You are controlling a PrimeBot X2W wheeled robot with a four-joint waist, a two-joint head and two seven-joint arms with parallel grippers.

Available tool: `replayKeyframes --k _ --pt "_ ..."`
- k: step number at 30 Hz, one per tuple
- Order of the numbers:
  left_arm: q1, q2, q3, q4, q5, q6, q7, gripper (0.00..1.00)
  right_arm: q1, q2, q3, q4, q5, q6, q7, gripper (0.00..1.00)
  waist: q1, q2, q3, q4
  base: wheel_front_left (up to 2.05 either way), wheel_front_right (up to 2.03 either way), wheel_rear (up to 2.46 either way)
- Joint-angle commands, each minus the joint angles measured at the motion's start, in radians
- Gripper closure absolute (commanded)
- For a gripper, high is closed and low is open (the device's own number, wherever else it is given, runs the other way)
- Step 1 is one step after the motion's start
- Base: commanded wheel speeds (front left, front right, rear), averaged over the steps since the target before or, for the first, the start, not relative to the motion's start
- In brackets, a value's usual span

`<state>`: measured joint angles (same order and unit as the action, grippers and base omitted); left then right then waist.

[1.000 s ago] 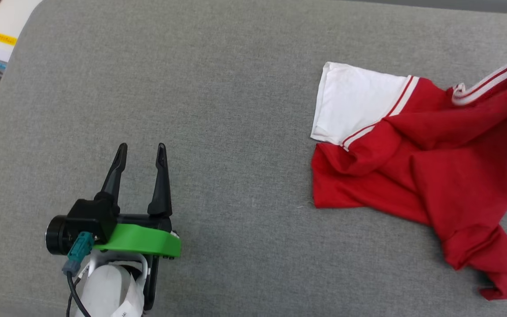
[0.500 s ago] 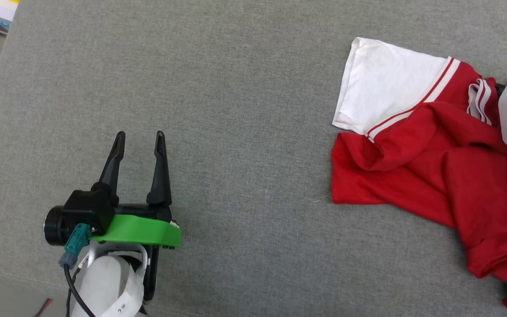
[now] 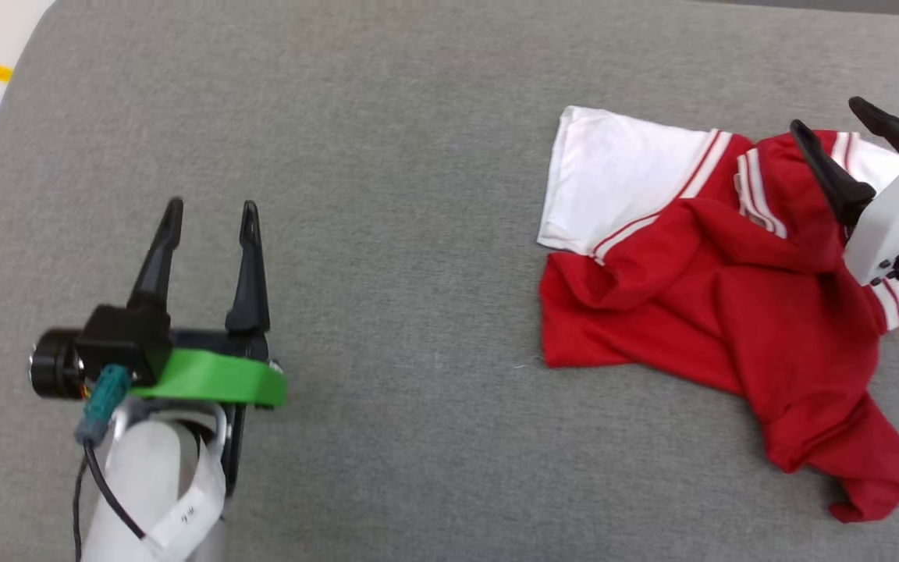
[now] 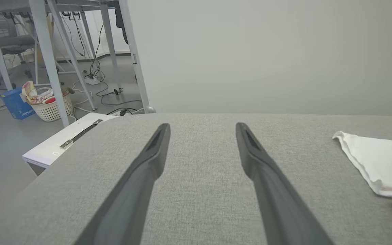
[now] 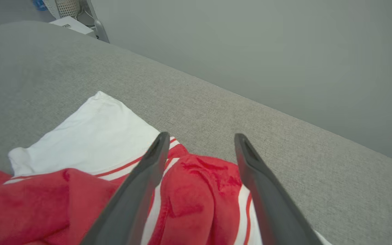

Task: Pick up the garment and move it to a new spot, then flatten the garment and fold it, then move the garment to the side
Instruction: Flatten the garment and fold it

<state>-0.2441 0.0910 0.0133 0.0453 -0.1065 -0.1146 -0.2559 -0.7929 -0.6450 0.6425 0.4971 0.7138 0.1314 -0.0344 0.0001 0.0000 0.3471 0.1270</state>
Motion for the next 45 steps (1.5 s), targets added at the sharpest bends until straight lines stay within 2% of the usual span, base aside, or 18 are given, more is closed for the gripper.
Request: replayKeyframes --k 1,6,12,16,20,24,29,33,35,36,45 --pt "-0.049 0.016 -0.006 0.003 0.005 -0.007 -0.006 0.0 0.028 0.012 -0.02 -0.018 -0.015 -0.001 -0.04 0.0 -0.0001 0.0 -0.047 -0.057 0.0 0.0 0.0" --pt "-0.192 0.087 -0.053 0.041 -0.001 -0.014 -0.006 0.0 0.108 0.069 -0.158 -0.088 -0.112 -0.001 -0.18 0.0 -0.0001 0.0 -0.055 -0.108 0.0 0.0 0.0" --pt "-0.416 0.192 -0.194 0.179 -0.074 -0.016 0.001 0.0 0.263 0.188 -0.363 -0.208 -0.267 -0.001 -0.222 0.0 -0.0001 0.0 -0.05 -0.17 0.0 0.0 0.0" --pt "-0.58 0.242 -0.31 0.287 -0.157 -0.016 0.086 0.0 0.386 0.286 -0.481 -0.311 -0.329 -0.001 -0.226 0.0 -0.0001 0.0 -0.036 -0.207 0.0 0.0 0.0" --pt "-0.734 0.268 -0.456 0.373 -0.284 -0.016 0.259 0.0 0.502 0.36 -0.549 -0.413 -0.384 -0.001 -0.227 0.0 -0.0001 0.0 -0.015 -0.243 0.0 0.0 0.0" --pt "-0.861 0.282 -0.602 0.434 -0.442 -0.016 0.467 0.0 0.567 0.415 -0.582 -0.474 -0.409 -0.001 -0.227 0.0 -0.0001 0.0 0.015 -0.274 0.0 0.0 0.0" --pt "-0.984 0.308 -0.79 0.502 -0.637 -0.016 0.801 0.0 0.581 0.453 -0.577 -0.513 -0.444 -0.001 -0.227 0.0 -0.0001 0.0 0.066 -0.327 0.0 0.0 0.0" --pt "-1.039 0.322 -0.889 0.535 -0.739 -0.016 0.976 0.0 0.561 0.467 -0.57 -0.519 -0.454 -0.001 -0.227 0.0 -0.0001 0.0 0.107 -0.356 0.0 0.0 0.0" --pt "-1.061 0.32 -0.928 0.556 -0.762 -0.016 1.017 0.0 0.551 0.471 -0.566 -0.518 -0.458 -0.001 -0.227 0.0 -0.0001 0.0 0.126 -0.365 0.0 0.0 0.0" --pt "-1.08 0.315 -0.984 0.597 -0.776 -0.016 1.053 0.0 0.532 0.478 -0.554 -0.514 -0.46 -0.001 -0.227 0.0 -0.0001 0.0 0.152 -0.378 0.0 0.0 0.0" --pt "-1.052 0.304 -1.171 0.658 -0.813 -0.016 1.086 0.0 0.492 0.488 -0.534 -0.502 -0.474 -0.001 -0.227 0.0 -0.0001 0.0 0.189 -0.39 0.0 0.0 0.0"
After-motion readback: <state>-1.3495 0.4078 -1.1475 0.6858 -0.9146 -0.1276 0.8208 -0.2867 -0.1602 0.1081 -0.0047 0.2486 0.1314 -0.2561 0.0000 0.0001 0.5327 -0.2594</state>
